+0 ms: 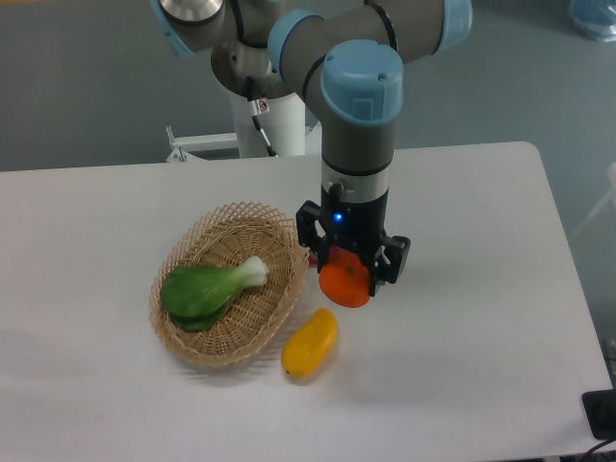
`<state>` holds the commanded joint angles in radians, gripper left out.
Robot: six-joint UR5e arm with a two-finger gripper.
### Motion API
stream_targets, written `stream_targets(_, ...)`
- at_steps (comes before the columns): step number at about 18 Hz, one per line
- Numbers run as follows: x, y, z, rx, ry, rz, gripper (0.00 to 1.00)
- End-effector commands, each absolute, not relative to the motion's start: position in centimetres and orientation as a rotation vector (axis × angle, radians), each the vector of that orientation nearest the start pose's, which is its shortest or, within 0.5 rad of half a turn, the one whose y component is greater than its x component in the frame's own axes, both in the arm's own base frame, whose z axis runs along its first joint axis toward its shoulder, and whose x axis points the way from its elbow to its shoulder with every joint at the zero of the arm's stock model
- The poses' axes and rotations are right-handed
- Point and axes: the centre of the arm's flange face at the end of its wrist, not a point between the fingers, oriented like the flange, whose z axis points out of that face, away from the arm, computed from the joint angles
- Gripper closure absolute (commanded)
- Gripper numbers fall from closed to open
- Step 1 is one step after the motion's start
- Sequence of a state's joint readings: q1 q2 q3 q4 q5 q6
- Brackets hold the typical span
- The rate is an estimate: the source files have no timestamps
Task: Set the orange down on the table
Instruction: 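Carry the held orange sideways away from the wicker basket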
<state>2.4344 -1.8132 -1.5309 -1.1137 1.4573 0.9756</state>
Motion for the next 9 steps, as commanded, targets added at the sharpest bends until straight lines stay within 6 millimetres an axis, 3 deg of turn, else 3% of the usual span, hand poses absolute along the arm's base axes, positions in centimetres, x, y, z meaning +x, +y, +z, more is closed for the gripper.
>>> stream_targets(9, -37.5, 50.0, 43.1, -2.876, 0.162, 0.201, 0.23)
